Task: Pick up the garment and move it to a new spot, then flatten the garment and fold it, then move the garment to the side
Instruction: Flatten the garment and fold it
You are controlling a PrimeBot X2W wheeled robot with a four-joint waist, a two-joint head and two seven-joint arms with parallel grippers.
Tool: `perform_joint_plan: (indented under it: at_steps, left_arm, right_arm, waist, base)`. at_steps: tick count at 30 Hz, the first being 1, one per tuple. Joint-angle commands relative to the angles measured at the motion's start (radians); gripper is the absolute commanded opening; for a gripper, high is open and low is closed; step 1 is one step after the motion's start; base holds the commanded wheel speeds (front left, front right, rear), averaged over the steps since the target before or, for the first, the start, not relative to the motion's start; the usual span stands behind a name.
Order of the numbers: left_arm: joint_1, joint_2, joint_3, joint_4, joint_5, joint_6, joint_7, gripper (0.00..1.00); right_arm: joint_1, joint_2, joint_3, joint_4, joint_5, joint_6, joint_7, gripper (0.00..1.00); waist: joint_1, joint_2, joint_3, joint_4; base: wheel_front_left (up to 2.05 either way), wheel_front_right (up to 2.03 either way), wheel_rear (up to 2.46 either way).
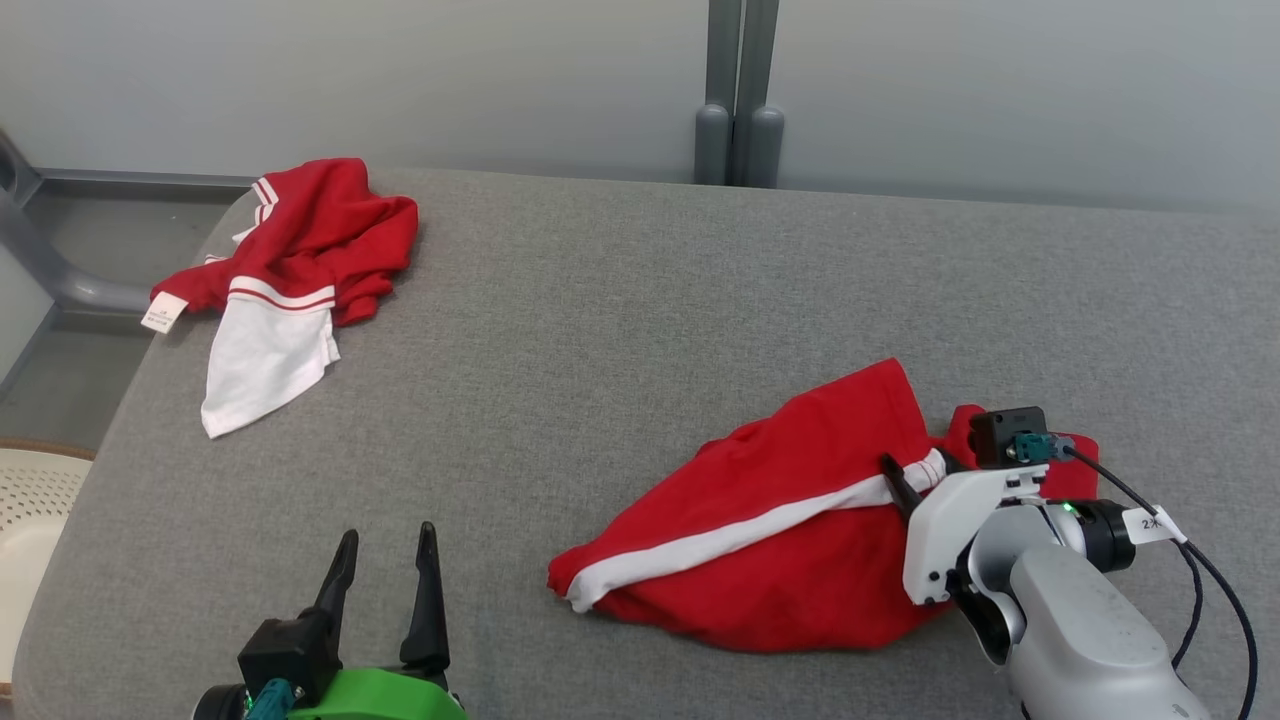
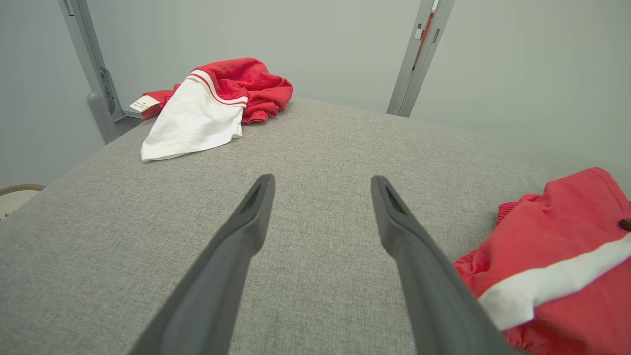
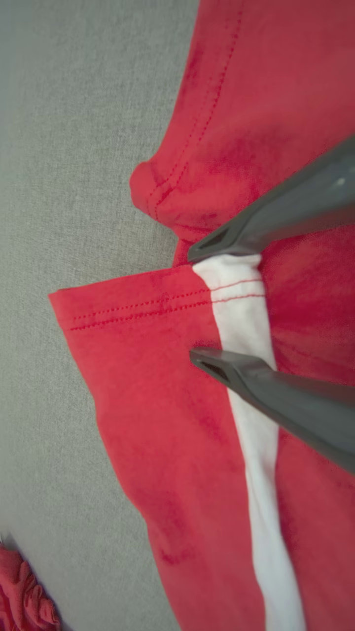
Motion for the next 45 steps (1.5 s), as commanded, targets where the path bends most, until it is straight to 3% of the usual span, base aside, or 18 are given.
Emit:
perform_joint_plan:
  at_steps: [1,2,3,12,25,39,41,43,44,45]
  left_arm:
    - [-0.017,0.002,0.003,-0.006,-0.004,0.003,0.0,1.0]
    - [-0.016,0.002,0.003,-0.007,-0.004,0.003,0.0,1.0]
    - [-0.015,0.002,0.004,-0.008,-0.005,0.004,0.0,1.0]
    - [-0.004,0.002,0.011,-0.019,-0.002,0.006,0.0,1.0]
    - [0.003,0.002,0.003,-0.034,-0.002,0.001,0.0,1.0]
    - [-0.009,0.002,-0.011,-0.031,0.008,-0.009,0.0,1.0]
    - [-0.008,0.002,-0.012,-0.031,0.009,-0.01,0.0,1.0]
    - [-0.007,0.002,-0.016,-0.03,0.009,-0.011,0.0,1.0]
    - [-0.006,0.002,-0.017,-0.03,0.009,-0.012,0.0,1.0]
    - [-0.006,0.002,-0.018,-0.03,0.009,-0.012,0.0,1.0]
  right_arm:
    - [-0.016,-0.005,0.011,0.007,0.013,0.0,0.001,0.26]
    - [-0.02,-0.005,0.019,0.007,0.023,0.0,-0.002,0.01]
    - [-0.025,-0.005,0.029,0.003,0.034,0.0,-0.011,0.0]
    - [-0.063,-0.022,0.063,-0.075,0.108,0.0,-0.09,0.0]
    - [-0.038,-0.085,-0.103,-0.102,0.066,0.0,-0.104,0.0]
    - [0.074,-0.035,-0.196,-0.047,-0.001,0.0,-0.155,0.0]
    - [0.084,-0.029,-0.199,-0.034,-0.006,0.0,-0.167,0.16]
    - [0.092,-0.023,-0.199,-0.021,-0.012,0.0,-0.179,0.17]
    - [0.094,-0.02,-0.198,-0.015,-0.013,0.0,-0.185,0.23]
    - [0.097,-0.017,-0.196,-0.006,-0.014,0.0,-0.19,0.36]
  waist:
    - [0.0,0.0,0.001,-0.002]
    - [0.0,0.0,0.001,-0.004]
    - [0.0,0.0,0.001,-0.007]
    - [0.0,0.0,-0.009,-0.061]
    - [0.0,0.0,-0.008,-0.146]
    - [0.0,0.0,-0.003,-0.182]
    - [0.0,0.0,-0.006,-0.185]
    - [0.0,0.0,-0.008,-0.187]
    - [0.0,0.0,-0.008,-0.188]
    - [0.0,0.0,-0.008,-0.189]
  base:
    - [0.0,0.0,0.0]
    - [0.0,0.0,0.0]
    - [0.0,0.0,0.0]
    - [0.0,0.0,0.0]
    - [0.0,0.0,0.0]
    - [0.0,0.0,0.0]
    - [0.0,0.0,0.0]
    - [0.0,0.0,0.0]
    - [0.0,0.0,0.0]
    - [0.0,0.0,0.0]
